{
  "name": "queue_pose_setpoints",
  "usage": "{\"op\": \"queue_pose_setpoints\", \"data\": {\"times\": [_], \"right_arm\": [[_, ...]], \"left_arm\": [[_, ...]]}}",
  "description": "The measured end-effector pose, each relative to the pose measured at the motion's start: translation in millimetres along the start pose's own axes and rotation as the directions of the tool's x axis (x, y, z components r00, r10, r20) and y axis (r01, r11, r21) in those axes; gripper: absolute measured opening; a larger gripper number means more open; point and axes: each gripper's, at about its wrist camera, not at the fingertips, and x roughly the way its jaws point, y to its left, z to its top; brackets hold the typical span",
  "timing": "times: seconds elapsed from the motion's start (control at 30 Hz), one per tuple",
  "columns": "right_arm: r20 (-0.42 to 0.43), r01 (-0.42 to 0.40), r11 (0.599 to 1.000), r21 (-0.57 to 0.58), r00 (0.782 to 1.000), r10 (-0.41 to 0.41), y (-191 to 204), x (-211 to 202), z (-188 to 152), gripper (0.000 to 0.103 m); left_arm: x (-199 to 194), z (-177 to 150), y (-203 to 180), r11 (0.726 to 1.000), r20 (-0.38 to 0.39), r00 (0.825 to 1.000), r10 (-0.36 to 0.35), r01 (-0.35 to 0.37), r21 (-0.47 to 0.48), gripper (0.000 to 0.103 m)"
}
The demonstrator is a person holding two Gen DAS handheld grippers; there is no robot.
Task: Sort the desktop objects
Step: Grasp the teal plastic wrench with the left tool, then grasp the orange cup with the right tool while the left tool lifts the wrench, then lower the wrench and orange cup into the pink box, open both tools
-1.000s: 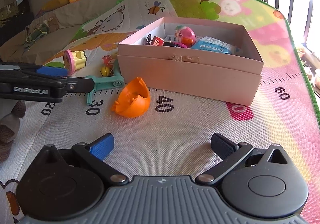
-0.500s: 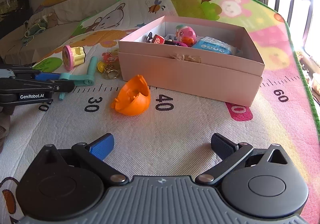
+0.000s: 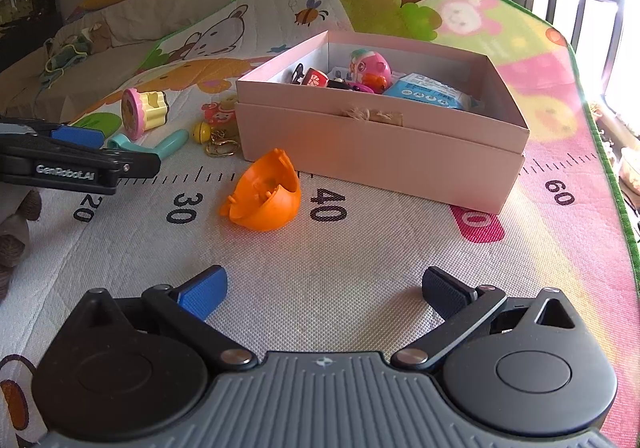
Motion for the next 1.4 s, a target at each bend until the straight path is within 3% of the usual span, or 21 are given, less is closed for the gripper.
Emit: {"op": "queue_pose_setpoints", "data": {"times": [0.03,0.07,0.23,0.33,0.43,0.53,0.6,0.63,0.87,0.93,1.0,1.1,1.2,1.27,1.4], "right_arm": [[0.0,0.0,1.0,0.0,1.0,0.0,-0.2,-0.2,0.2,0.103],[0.001,-0.003,1.0,0.0,1.0,0.003,-0.1,-0.6,0.6,0.103],[0.057,-0.051,0.996,-0.073,0.997,0.055,16.8,-8.0,14.0,0.103],[0.071,-0.043,0.991,-0.125,0.996,0.053,30.7,-5.2,30.2,0.102],[0.055,-0.039,0.989,-0.144,0.997,0.047,37.5,5.1,43.4,0.086],[0.025,-0.042,0.99,-0.132,0.999,0.045,38.3,19.4,49.8,0.079],[-0.027,-0.057,0.993,-0.108,0.998,0.055,36.5,29.3,51.3,0.054],[-0.038,-0.064,0.994,-0.088,0.997,0.06,34.9,30.1,51.2,0.051],[-0.015,-0.083,0.993,-0.078,0.996,0.082,22.1,-7.4,33.6,0.051],[-0.018,-0.095,0.993,-0.076,0.995,0.094,14.2,-22.2,28.0,0.051],[-0.016,-0.104,0.992,-0.07,0.995,0.103,5.7,-37.9,22.5,0.051],[-0.007,-0.107,0.992,-0.065,0.994,0.107,-5.6,-63.1,17.5,0.051],[0.048,-0.096,0.993,-0.065,0.994,0.1,-15.4,-94.3,22.1,0.051],[0.127,-0.071,0.995,-0.066,0.989,0.079,-23.3,-123.3,31.4,0.051],[0.305,-0.007,0.997,-0.072,0.952,0.029,-41.5,-178.9,65.9,0.051]], "left_arm": [[1.9,1.0,1.2,1.0,-0.009,1.0,0.0,-0.001,-0.014,0.078],[2.6,0.9,4.1,1.0,-0.017,1.0,-0.005,0.005,-0.026,0.076],[-9.9,-8.0,7.5,0.999,-0.004,1.0,-0.031,0.031,0.01,0.076],[-28.3,-21.6,6.4,0.992,-0.014,0.995,-0.103,0.104,0.069,0.076],[-48.9,-39.4,4.9,0.976,-0.038,0.985,-0.167,0.171,0.135,0.076],[-65.1,-52.3,1.9,0.968,-0.046,0.982,-0.181,0.186,0.171,0.081],[-69.7,-53.7,-0.7,0.969,-0.038,0.984,-0.172,0.176,0.171,0.089],[-70.4,-52.8,-2.5,0.971,-0.031,0.985,-0.169,0.171,0.168,0.092],[-51.8,-46.2,-17.1,0.973,-0.05,0.993,-0.105,0.113,0.199,0.089],[-51.9,-44.8,-16.5,0.974,-0.051,0.992,-0.115,0.123,0.189,0.077],[-56.3,-42.6,-18.7,0.973,-0.053,0.992,-0.119,0.127,0.191,0.076],[-73.6,-36.8,-31.0,0.959,-0.019,0.987,-0.159,0.159,0.234,0.076],[-98.8,-16.4,-51.6,0.933,0.052,0.971,-0.233,0.208,0.292,0.076],[-114.2,2.7,-65.3,0.917,0.116,0.956,-0.269,0.218,0.334,0.076],[-136.4,48.9,-94.1,0.895,0.273,0.914,-0.302,0.172,0.412,0.076]]}}
